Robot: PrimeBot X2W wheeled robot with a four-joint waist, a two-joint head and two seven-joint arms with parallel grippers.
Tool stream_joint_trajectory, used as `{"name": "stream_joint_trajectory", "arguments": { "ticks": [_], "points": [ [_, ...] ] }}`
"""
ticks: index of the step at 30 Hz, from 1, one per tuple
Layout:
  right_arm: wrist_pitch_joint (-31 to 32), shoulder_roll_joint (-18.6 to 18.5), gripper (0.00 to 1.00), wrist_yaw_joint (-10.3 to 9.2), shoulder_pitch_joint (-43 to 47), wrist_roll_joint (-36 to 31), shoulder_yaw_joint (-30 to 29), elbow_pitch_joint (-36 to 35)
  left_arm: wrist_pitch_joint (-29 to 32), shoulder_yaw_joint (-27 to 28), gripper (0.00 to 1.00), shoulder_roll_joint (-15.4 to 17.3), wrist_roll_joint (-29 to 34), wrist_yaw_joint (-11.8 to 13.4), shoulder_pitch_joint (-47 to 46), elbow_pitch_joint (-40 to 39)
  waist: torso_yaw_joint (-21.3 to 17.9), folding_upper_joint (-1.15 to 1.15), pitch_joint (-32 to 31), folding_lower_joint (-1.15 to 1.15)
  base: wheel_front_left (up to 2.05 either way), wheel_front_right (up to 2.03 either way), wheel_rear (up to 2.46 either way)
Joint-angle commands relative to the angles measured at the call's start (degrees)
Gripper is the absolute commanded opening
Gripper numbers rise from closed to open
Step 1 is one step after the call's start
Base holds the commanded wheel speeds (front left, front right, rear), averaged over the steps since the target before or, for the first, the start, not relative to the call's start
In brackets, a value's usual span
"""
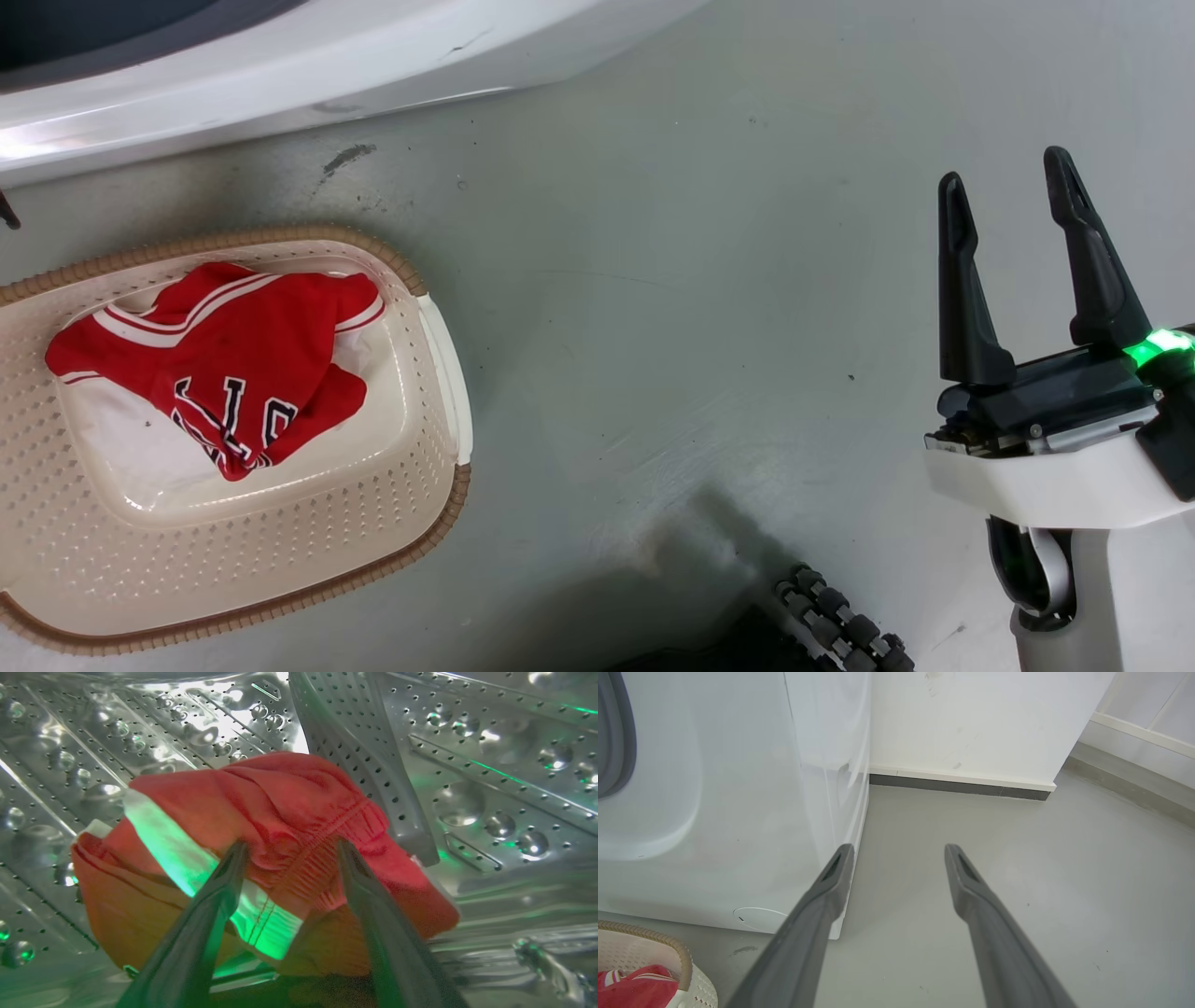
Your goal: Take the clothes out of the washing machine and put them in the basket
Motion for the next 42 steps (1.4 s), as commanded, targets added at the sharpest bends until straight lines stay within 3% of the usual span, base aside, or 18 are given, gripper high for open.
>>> {"name": "stream_joint_trajectory", "arguments": {
  "ticks": [1, 6, 7, 18, 42],
  "points": [
    [-0.1, 0.1, 1.0, -0.04, -1.0, 0.6, 0.0, -0.2, 0.1, -0.3, 1.0, 0.0, 0.0, 0.3, 1.4, 1.0, 0.0, 0.0, 0.1, 0.0, 0.0, 0.0, 0.0],
    [-0.1, 0.1, 1.0, -0.04, -1.2, 0.5, -0.5, -0.2, -0.3, -1.2, 1.0, 0.4, 0.3, 0.5, 1.4, 1.4, 0.2, 0.0, 0.4, 0.0, 0.0, 0.0, 0.0],
    [-0.1, 0.1, 1.0, -0.04, -1.3, 0.4, -0.5, -0.2, -0.3, -1.3, 0.0, 0.4, 0.1, 0.4, 1.5, 1.5, 0.2, 0.0, 0.4, 0.0, 0.0, 0.0, 0.0],
    [-0.1, 0.1, 1.0, -0.04, -1.0, -0.2, -0.8, 0.7, -7.4, -2.2, 0.0, 0.5, -0.7, 1.0, 1.5, 0.3, 0.7, 0.0, -2.5, 0.0, 0.0, 0.0, 0.0],
    [-0.1, 0.1, 1.0, -0.04, 5.3, -5.3, -1.4, 4.3, -31.7, -2.4, 0.0, -7.9, -6.8, -1.2, 22.4, -0.5, 8.7, 0.0, -22.0, 0.0, 0.0, 0.0, 0.0]
  ]
}}
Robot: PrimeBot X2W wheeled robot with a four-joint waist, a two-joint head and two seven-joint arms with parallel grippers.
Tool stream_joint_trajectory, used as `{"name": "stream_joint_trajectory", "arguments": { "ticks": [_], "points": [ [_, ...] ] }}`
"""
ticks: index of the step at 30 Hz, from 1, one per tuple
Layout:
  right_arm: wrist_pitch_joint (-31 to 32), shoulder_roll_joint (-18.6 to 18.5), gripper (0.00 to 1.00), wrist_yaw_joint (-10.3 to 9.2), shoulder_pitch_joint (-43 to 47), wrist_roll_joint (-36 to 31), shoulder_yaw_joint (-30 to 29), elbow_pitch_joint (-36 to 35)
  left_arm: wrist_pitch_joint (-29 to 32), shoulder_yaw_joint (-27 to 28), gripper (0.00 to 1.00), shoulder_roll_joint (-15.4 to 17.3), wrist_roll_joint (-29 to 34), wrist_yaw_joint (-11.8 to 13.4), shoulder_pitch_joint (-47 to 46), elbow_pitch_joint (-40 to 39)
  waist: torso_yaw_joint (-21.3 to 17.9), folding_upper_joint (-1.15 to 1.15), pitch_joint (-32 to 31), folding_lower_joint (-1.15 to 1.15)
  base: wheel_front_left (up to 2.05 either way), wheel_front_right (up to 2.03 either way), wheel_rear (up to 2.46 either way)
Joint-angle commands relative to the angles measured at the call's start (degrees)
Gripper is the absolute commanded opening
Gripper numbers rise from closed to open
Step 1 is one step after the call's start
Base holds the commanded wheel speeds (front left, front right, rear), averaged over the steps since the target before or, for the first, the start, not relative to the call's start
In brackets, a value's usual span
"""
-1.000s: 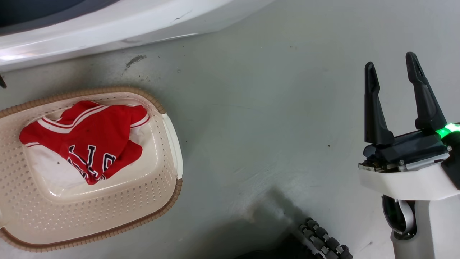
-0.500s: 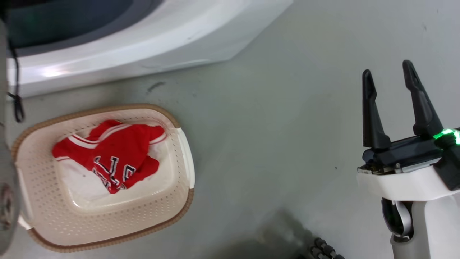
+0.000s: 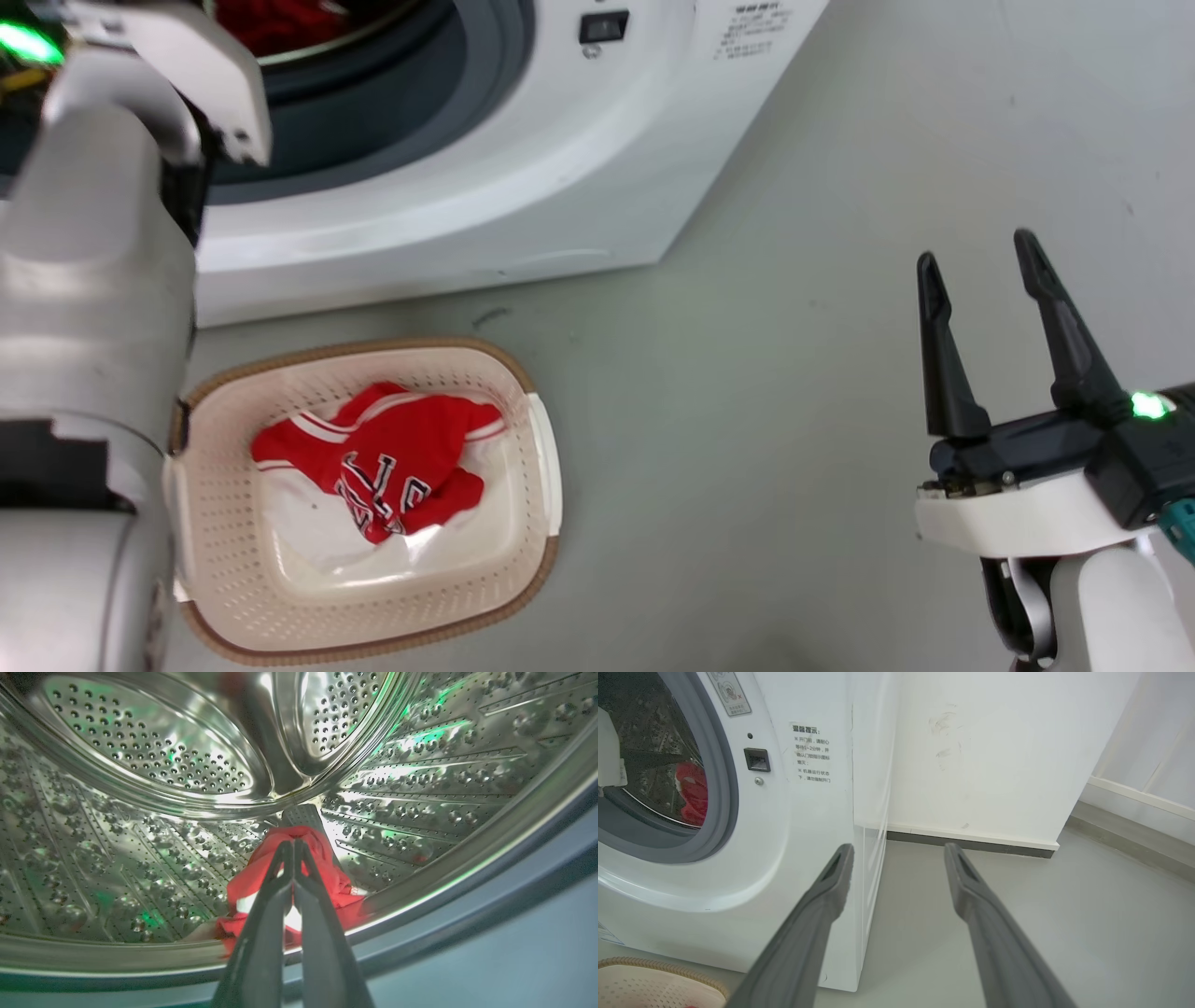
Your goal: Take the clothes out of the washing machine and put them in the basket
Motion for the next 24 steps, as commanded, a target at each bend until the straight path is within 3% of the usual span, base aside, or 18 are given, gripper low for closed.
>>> {"name": "stream_joint_trajectory", "arguments": {
  "ticks": [1, 24],
  "points": [
    [-0.1, 0.1, 1.0, -0.04, 1.0, -0.6, 0.1, 0.2, -0.7, -0.1, 0.0, -0.5, -0.3, -0.1, 2.1, -1.1, 1.7, 0.0, -2.9, 0.01, 0.0, 0.0, 0.0],
    [-0.1, 0.1, 1.0, -0.04, 9.2, -3.3, 0.6, 1.9, -1.1, 0.8, 0.0, -3.3, -1.9, 1.4, 33.0, -36.6, 8.1, 0.0, -17.6, 0.01, 0.0, 0.0, 0.0]
  ]
}}
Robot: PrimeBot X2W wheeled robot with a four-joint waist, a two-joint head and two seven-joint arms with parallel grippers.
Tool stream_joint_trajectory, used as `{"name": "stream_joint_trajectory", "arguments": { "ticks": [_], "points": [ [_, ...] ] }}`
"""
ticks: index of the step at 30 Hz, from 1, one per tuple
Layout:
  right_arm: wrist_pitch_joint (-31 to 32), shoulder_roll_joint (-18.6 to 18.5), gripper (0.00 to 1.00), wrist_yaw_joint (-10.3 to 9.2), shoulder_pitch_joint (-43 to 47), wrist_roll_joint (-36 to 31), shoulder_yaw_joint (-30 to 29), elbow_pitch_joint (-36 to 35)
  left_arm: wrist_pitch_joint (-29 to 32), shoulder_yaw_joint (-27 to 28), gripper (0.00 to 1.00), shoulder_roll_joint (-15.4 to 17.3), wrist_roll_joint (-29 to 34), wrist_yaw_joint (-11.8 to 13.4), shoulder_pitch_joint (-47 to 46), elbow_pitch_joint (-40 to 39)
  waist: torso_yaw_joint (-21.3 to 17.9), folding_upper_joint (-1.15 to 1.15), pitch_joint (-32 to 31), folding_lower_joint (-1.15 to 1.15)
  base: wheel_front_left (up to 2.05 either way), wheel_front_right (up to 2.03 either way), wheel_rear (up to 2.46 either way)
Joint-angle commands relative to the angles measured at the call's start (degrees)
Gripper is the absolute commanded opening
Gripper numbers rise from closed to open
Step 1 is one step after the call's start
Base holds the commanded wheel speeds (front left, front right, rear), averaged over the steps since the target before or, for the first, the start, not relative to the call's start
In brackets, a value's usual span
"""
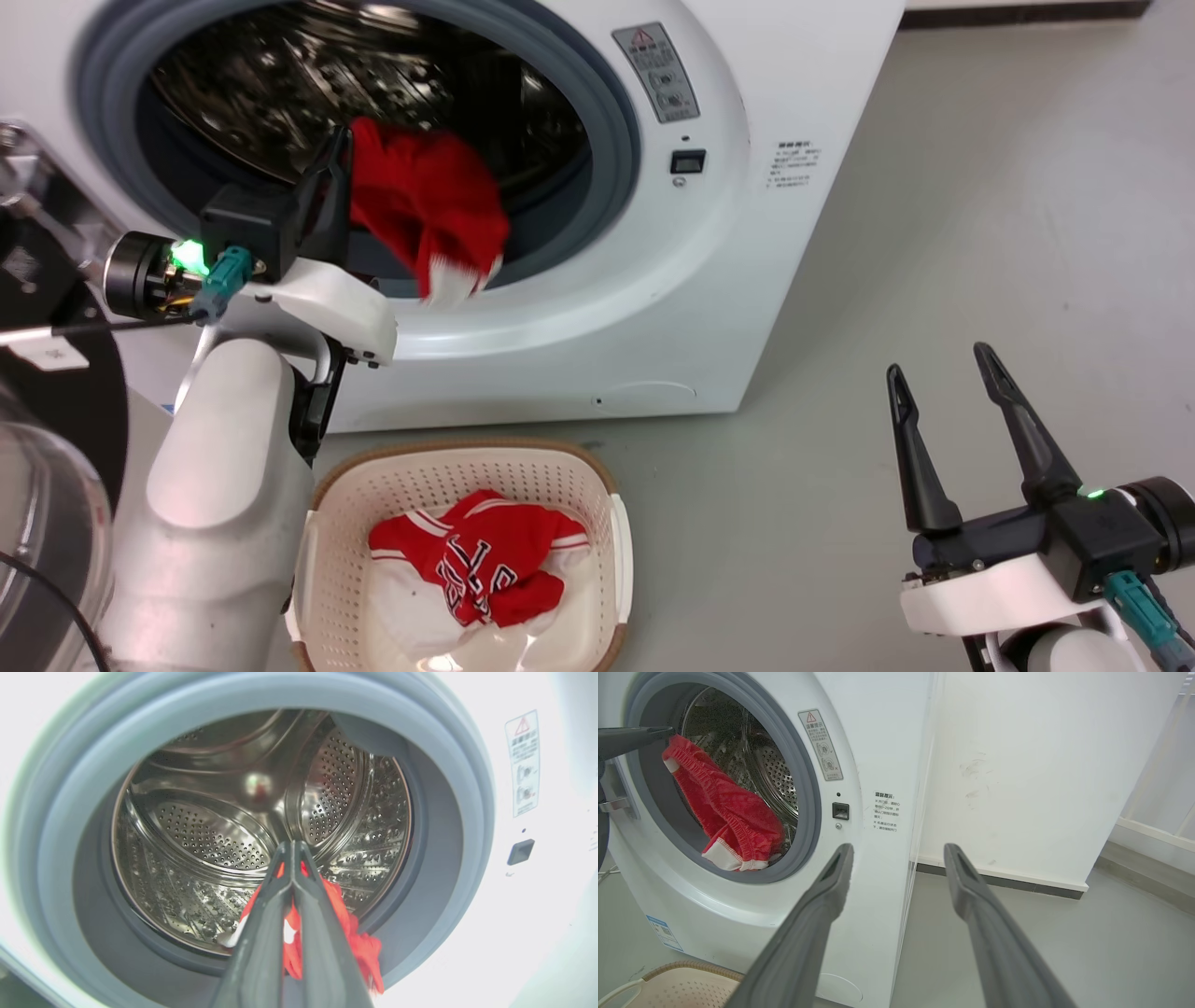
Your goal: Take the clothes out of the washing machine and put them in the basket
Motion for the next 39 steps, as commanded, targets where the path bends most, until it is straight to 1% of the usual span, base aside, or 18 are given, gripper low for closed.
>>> {"name": "stream_joint_trajectory", "arguments": {
  "ticks": [1, 7, 22, 26, 33, 39],
  "points": [
    [-0.1, 0.1, 1.0, -0.04, 0.7, -0.2, 0.1, 0.1, -0.1, 0.0, 0.0, 0.0, 0.2, 0.3, 0.9, -1.2, 0.8, 0.0, -1.2, 0.01, 0.0, 0.0, 0.0],
    [-0.1, 0.1, 1.0, -0.04, 2.3, 0.0, 0.1, 0.7, 0.4, -1.0, 0.0, 1.0, 0.7, 0.6, 4.1, -9.4, 1.9, 0.0, -4.0, 0.01, 0.0, 0.0, 0.0],
    [-0.1, 0.1, 1.0, -0.04, 5.5, 0.6, 0.3, 1.5, 8.0, -2.6, 0.0, 3.5, 1.2, 1.8, 11.7, -33.4, 3.4, 0.0, -8.7, 0.01, 0.0, 0.0, 0.0],
    [-0.1, 0.1, 1.0, -0.04, 5.9, 0.6, 0.1, 1.5, 10.1, -2.7, 0.0, 4.1, 1.0, 2.2, 14.0, -38.7, 3.8, 0.0, -9.4, 0.01, 0.0, 0.0, 0.0],
    [-0.1, 0.1, 1.0, -0.04, 5.9, 0.6, 0.0, 1.3, 12.3, -3.4, 0.0, 4.9, 0.3, 2.6, 18.5, -43.9, 4.2, 0.0, -9.3, 0.01, 0.0, 0.0, 0.0],
    [-0.1, 0.1, 1.0, -0.04, 5.5, 0.8, 0.2, 1.1, 12.6, -3.8, 0.0, 4.8, -0.9, 3.2, 23.6, -43.9, 4.2, 0.0, -8.5, 0.01, 0.0, 0.0, 0.0]
  ]
}}
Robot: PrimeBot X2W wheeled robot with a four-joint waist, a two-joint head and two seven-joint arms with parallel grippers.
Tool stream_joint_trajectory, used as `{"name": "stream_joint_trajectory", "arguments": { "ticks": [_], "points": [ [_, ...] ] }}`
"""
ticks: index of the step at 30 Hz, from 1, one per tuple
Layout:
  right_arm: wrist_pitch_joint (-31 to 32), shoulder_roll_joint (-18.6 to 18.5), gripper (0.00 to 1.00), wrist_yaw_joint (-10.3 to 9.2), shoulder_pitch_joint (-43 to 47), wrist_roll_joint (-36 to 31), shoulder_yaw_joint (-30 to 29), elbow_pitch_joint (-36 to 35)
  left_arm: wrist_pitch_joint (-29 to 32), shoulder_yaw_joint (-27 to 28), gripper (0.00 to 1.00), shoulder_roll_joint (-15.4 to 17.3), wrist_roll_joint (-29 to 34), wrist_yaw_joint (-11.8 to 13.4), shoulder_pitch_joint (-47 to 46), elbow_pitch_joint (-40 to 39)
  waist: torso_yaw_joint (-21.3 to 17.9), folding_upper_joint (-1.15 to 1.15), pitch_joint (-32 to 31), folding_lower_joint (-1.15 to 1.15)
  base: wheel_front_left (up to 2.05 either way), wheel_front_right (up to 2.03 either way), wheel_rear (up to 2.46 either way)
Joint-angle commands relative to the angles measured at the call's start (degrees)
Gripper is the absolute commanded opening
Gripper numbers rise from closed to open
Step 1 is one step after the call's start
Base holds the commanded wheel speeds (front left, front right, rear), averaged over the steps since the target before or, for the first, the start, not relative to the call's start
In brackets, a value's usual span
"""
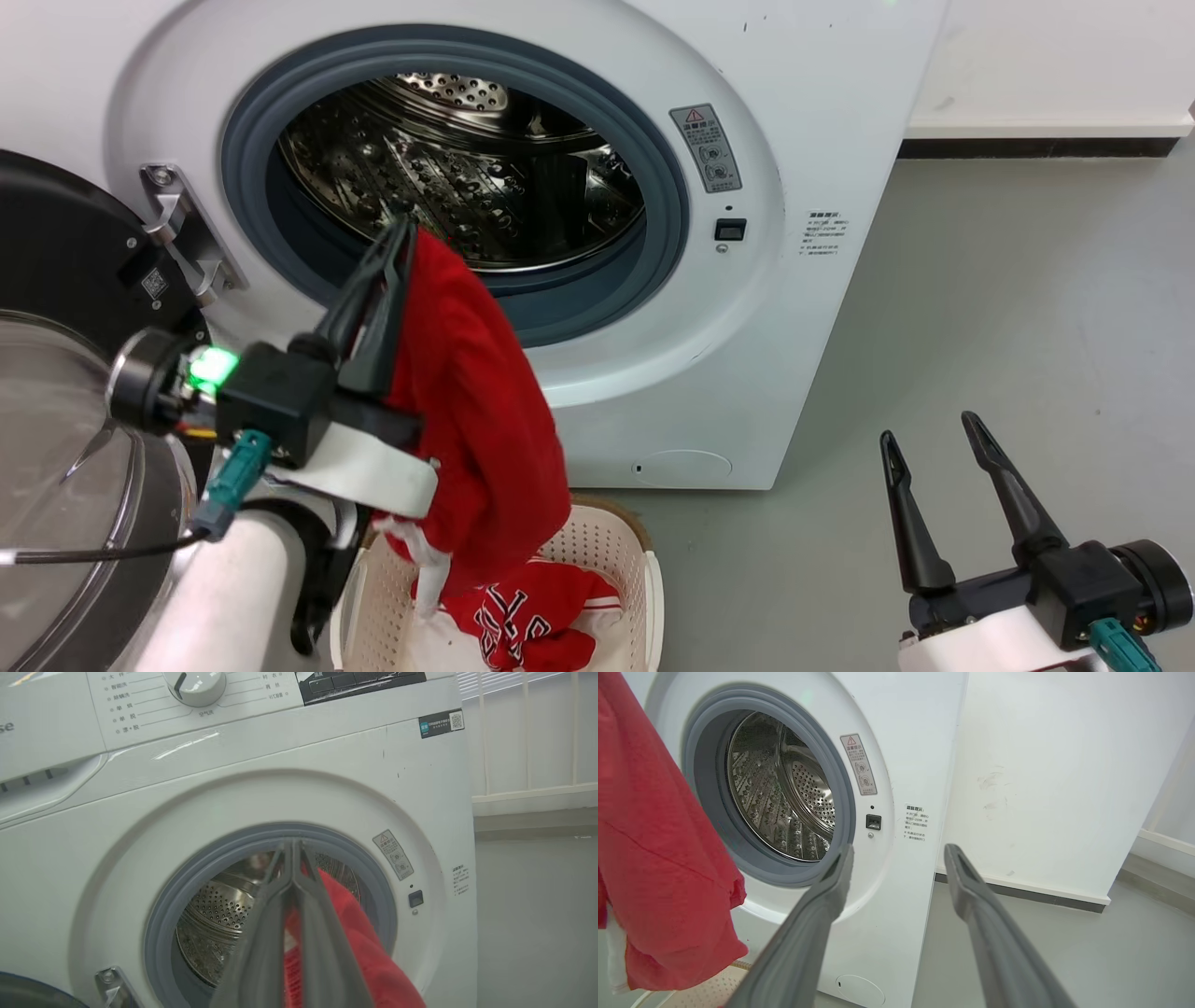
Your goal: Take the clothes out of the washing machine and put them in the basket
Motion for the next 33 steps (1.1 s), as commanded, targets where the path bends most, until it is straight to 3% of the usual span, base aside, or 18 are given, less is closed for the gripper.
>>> {"name": "stream_joint_trajectory", "arguments": {
  "ticks": [1, 6, 13, 21, 33],
  "points": [
    [-0.1, 0.1, 1.0, -0.04, -0.2, 0.1, 0.1, -0.2, -0.1, -0.3, 0.0, 0.0, -0.3, 0.1, 1.5, 0.4, 0.0, 0.0, 0.4, 0.0, 0.0, 0.0, 0.0],
    [-0.1, 0.1, 1.0, -0.04, -1.4, -0.1, 0.2, -0.5, -1.0, -1.7, 0.0, -0.9, -1.3, 0.4, 6.2, 3.4, -0.2, 0.0, 2.2, 0.0, 0.0, 0.0, 0.0],
    [-0.1, 0.1, 1.0, -0.04, -4.0, -1.1, -0.1, -1.3, -5.0, -3.8, 0.0, -2.6, -3.2, -1.0, 8.9, 15.5, -0.8, 0.0, 8.3, 0.0, 0.0, 0.0, 0.0],
    [-0.1, 0.1, 1.0, -0.04, -9.3, -1.9, -0.5, -2.8, -10.5, -3.4, 0.0, -4.6, -5.4, -2.6, 2.9, 34.0, -3.0, 0.0, 18.4, 0.0, 0.0, 0.0, 0.0],
    [-0.1, 0.1, 1.0, -0.04, -15.5, -0.6, -2.2, -4.8, -12.5, -4.7, 0.0, -5.7, -4.6, -4.2, -10.7, 60.1, -6.6, 0.0, 31.7, 0.0, 0.0, 0.0, 0.0]
  ]
}}
